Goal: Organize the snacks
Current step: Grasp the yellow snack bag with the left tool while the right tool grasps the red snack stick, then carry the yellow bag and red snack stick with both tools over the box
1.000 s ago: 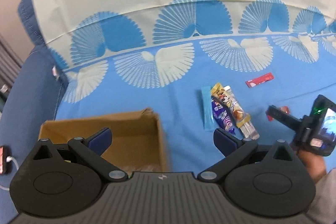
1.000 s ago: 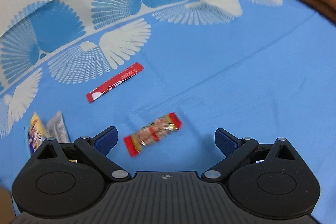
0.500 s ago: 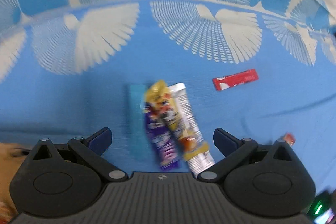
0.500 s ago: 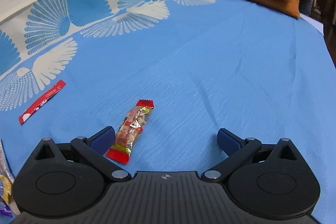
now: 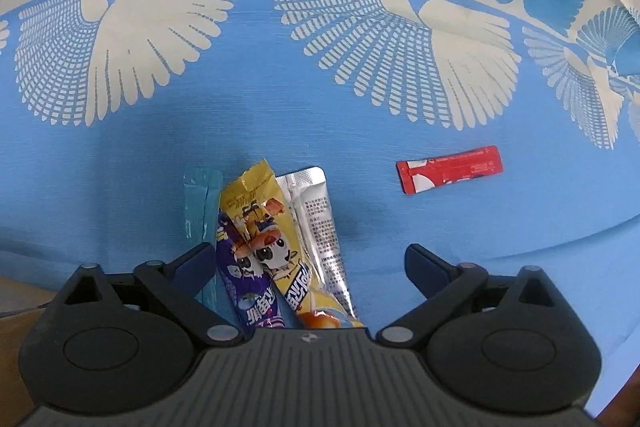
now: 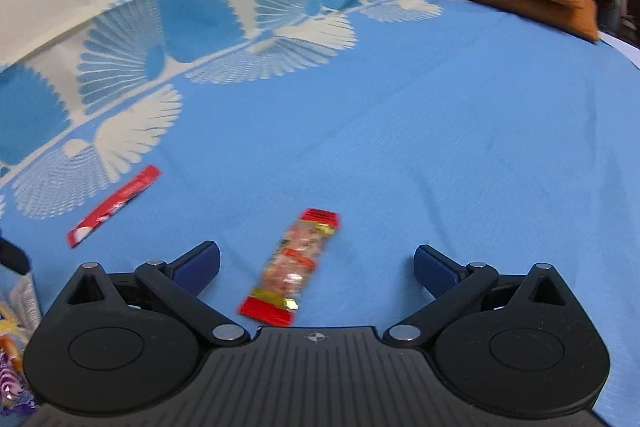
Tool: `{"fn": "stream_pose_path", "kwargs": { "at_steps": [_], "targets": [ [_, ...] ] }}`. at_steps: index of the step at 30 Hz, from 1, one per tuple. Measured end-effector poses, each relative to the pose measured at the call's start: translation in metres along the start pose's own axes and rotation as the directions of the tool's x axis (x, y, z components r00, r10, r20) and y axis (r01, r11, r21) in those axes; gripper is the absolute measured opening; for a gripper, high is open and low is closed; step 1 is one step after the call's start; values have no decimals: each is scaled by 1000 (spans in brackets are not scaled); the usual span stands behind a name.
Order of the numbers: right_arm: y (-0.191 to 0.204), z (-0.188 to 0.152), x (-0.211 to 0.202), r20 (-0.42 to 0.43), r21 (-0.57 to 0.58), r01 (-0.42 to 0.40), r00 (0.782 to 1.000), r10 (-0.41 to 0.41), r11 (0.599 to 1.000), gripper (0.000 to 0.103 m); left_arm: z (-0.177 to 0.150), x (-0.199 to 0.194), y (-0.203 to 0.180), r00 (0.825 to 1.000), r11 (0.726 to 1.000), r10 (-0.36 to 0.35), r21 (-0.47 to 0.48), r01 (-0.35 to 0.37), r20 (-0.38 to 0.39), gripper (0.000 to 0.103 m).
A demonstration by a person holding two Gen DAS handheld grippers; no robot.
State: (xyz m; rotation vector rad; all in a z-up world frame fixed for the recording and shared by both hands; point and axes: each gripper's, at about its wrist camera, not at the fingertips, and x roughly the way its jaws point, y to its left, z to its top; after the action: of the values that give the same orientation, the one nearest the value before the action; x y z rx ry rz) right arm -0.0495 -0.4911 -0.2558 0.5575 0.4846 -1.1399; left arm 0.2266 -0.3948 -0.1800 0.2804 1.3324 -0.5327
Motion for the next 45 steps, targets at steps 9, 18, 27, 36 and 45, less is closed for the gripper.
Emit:
{"fn": "stream_pose_path", "kwargs": {
  "at_steps": [9,18,27,36,45],
  "targets": [
    [22,-11,-4,68,-224,-11,997,28,974,20,-9,-22,-10,996,996,0,94,-8,84,12],
    [4,-2,-20,176,-87,-67,981,82,994,19,-36,-90,-5,976,990,-59,138,30,209,12],
    [-7,12,-50,222,-35,-38,974,45,999,19,-118,-173,33,961,995,-72,89,50,268,12],
    [-59,1,-245,303,-202,-216,914,270,955,19,-211,-254,71,943,991,-135,60,123,303,12],
    [-40,-53,-389,63,-417,-498,819,570,761,20,-328,-320,128,924,996,-86,52,72,372,12]
  ]
}}
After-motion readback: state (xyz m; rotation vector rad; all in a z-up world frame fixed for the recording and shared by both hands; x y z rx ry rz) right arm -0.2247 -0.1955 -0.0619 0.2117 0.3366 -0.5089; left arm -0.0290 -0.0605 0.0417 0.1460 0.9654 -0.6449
